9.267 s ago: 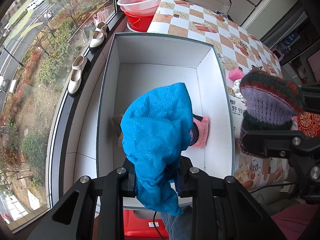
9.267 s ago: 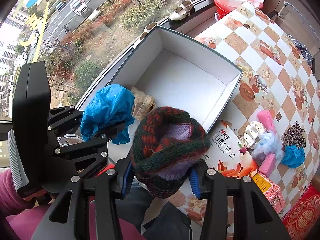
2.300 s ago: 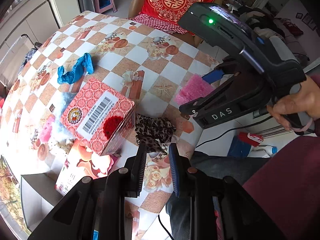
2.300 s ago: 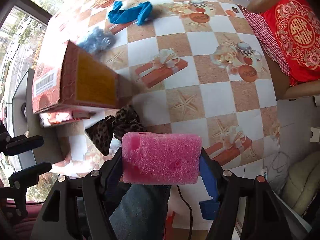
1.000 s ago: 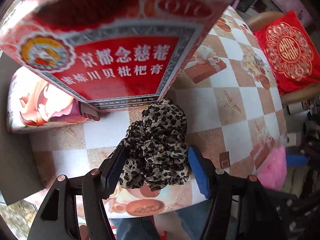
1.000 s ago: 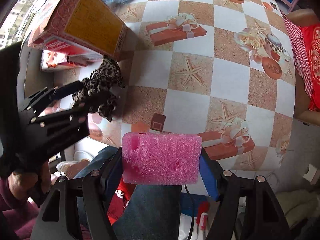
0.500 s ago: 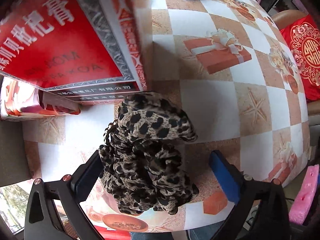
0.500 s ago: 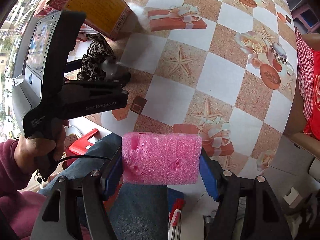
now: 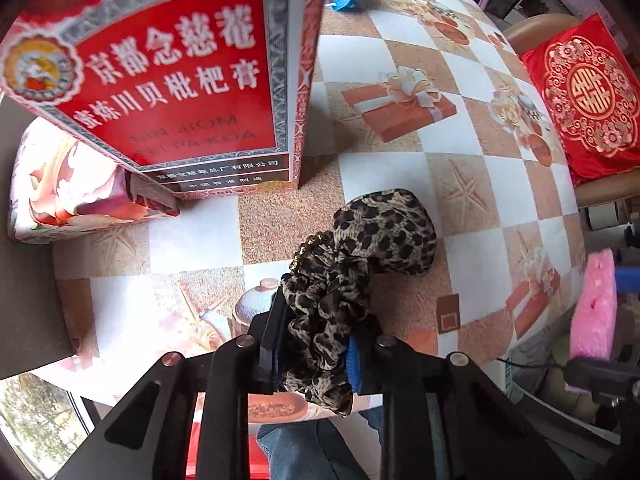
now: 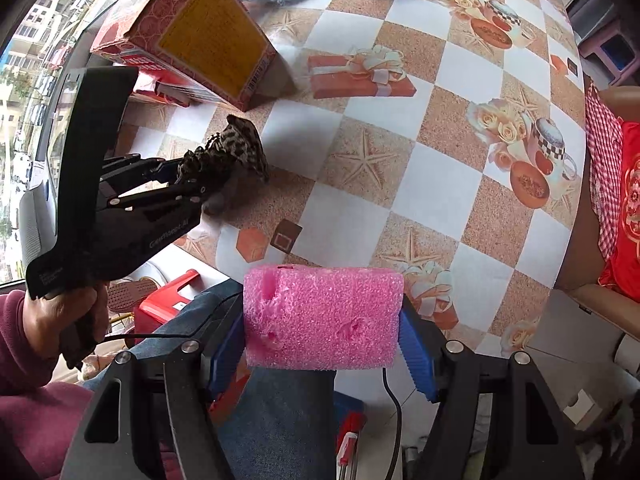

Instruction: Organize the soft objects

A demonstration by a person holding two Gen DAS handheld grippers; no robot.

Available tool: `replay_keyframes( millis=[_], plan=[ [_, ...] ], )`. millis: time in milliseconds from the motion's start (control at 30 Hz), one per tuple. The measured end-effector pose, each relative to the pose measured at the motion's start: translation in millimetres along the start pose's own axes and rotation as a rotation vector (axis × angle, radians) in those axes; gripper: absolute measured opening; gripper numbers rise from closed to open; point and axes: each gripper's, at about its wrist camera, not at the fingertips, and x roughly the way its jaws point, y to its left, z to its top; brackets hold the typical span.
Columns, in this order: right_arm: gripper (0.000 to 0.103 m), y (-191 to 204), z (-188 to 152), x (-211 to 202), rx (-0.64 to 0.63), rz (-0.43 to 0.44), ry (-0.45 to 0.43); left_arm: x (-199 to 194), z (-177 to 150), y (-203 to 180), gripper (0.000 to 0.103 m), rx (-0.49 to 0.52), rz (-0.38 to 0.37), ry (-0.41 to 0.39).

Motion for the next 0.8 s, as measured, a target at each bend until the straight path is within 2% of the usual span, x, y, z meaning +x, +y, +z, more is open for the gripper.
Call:
replay_keyframes(
  millis=[233,333,400,467,633,800],
  plan=[
    [0.071,25.0,10.9,-6.2,-0.06,0.011,-0.028,-38.3,-1.4,-2.1,0.026,0.036,-0.036,-0.014],
    [0.071,39.9,18.8,-11.5,-0.096,0.03,-0.04,-58.7,-1.3,2.4,0.026,0.014,-0.017,-0.046],
    [0.071,52.0,25.5,-17.0,-0.127,0.042,-0.055,-84.8,-17.4,1.2,0.026,-0.007,0.003,-0.075],
    [0.071,66.8,32.6,-22.3,-0.16,0.054,-0.071,-103.7,-30.5,9.7,0.026,-0.036,0.021,-0.102],
    [0.071,112.0,52.3,-38.8,-0.244,0.078,-0.122,-136.2,-37.1,45.3,0.026,-0.112,0.077,-0.16],
    [0.071,161.4,74.0,-45.4,-0.3,0.091,-0.156,-167.2,-51.2,96.4,0.026,-0.173,0.116,-0.208]
  ],
)
